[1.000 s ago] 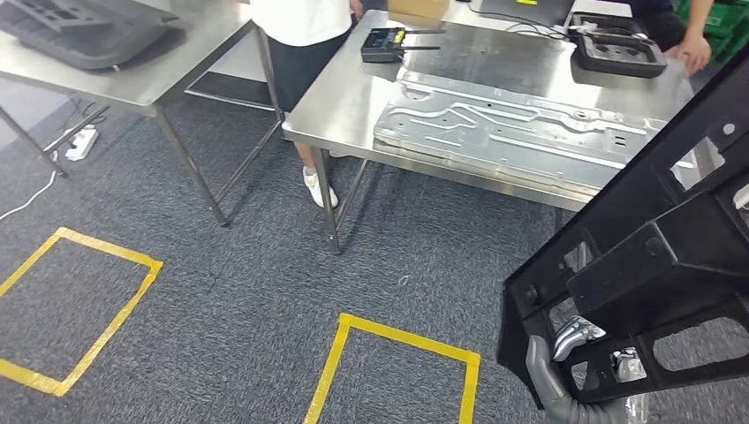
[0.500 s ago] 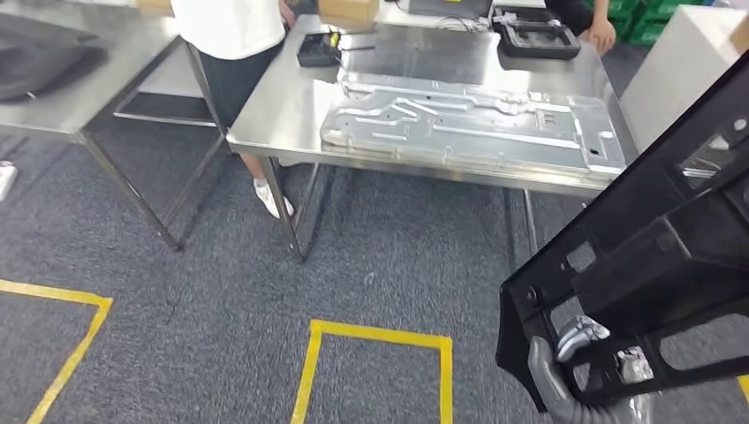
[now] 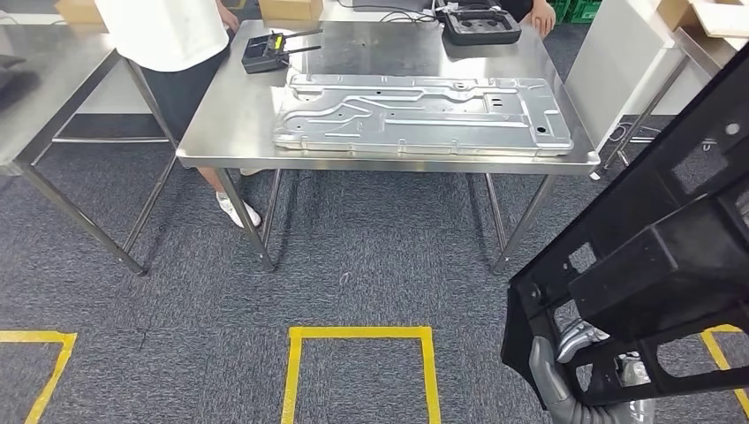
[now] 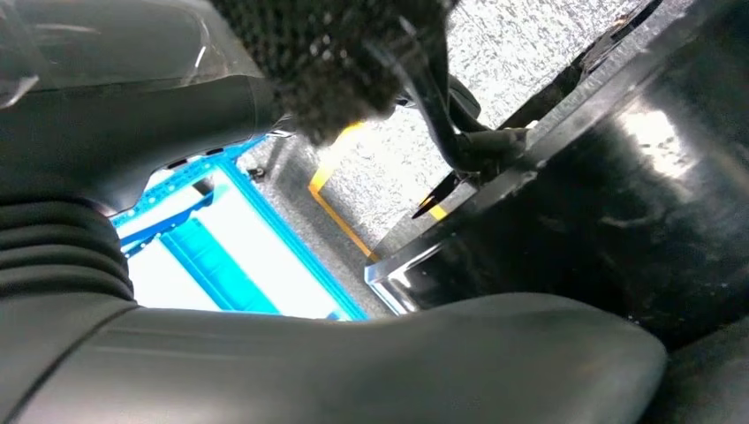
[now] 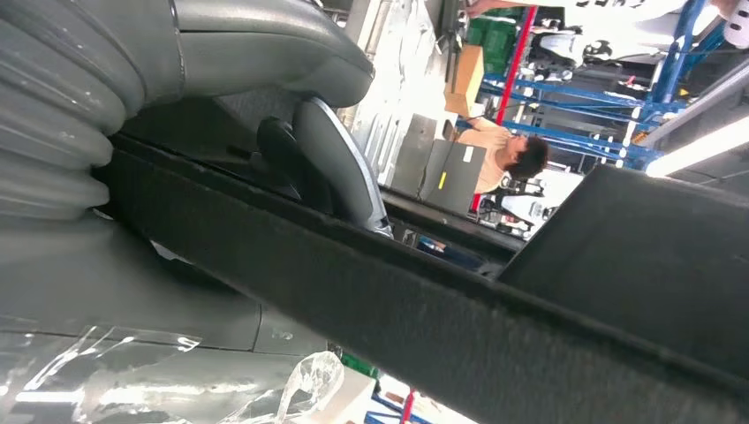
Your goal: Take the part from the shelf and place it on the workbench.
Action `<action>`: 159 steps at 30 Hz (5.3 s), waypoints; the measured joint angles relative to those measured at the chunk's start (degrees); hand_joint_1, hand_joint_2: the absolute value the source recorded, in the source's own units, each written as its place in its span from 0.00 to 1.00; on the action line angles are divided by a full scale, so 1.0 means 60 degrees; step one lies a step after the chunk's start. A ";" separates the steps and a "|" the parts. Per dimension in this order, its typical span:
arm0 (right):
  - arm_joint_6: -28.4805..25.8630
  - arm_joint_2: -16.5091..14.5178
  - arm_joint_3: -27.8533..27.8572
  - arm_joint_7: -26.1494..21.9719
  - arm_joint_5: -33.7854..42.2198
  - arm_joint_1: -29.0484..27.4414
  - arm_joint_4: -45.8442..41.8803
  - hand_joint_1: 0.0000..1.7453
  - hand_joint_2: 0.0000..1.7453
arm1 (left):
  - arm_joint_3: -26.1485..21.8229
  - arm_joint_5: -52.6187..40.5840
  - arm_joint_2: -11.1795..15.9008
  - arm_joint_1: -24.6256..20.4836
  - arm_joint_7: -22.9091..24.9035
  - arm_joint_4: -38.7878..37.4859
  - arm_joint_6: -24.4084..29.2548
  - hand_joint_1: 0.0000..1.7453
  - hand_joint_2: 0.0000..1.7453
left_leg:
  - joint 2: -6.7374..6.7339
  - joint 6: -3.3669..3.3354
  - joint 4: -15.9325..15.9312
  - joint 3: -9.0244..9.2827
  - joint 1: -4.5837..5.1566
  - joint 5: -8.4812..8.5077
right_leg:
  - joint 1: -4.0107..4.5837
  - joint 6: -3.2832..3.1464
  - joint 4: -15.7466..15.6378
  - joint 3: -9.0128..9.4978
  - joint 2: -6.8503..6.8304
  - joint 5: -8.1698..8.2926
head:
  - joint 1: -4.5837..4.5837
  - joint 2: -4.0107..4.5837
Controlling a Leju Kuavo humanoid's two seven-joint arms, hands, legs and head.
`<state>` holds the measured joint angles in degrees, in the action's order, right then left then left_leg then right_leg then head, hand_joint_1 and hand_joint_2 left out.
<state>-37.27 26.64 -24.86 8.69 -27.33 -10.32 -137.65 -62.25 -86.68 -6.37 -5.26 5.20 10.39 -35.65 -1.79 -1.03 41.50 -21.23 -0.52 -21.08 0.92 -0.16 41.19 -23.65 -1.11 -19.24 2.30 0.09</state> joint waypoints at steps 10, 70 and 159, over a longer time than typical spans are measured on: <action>0.0000 -0.0006 -0.0014 0.0093 -0.0052 0.0050 0.0004 1.00 1.00 | -0.0137 -0.0014 0.0059 -0.0087 -0.0040 0.0002 -0.0178 0.00 1.00 | 0.0427 0.0017 0.1683 -0.1055 0.0026 -0.0290 | -0.0066 0.0004 -0.0201 0.0388 0.0264 -0.0075 | 0.0036 0.0000; 0.0020 0.0019 -0.0180 0.0146 -0.0163 0.0215 -0.0044 1.00 1.00 | -0.0222 -0.0054 -0.0023 -0.0030 -0.0011 -0.0013 -0.0097 0.00 1.00 | 0.0474 0.0017 0.2675 -0.1324 0.0163 -0.1977 | 0.0188 -0.0214 -0.0251 0.0442 0.0174 0.0025 | 0.0061 0.0000; 0.8519 -0.1837 -0.5736 0.2048 -0.2771 1.3864 0.9229 0.00 0.00 | 0.3230 0.0252 -0.0118 -0.0316 -0.0176 0.0048 0.0330 0.00 0.00 | 0.0534 0.0218 0.3878 -0.2091 0.0012 -0.1492 | -0.0103 -0.0126 -0.0104 -0.0584 0.0187 0.0715 | 0.0061 0.0000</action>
<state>13.85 15.62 -59.28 20.98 -43.95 72.86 -82.28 -42.87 -85.17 -7.07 -7.15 4.15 10.68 -33.68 1.41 0.28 64.77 -33.77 -0.45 -30.04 0.30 -0.91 40.57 -27.15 0.02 -14.95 2.67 0.09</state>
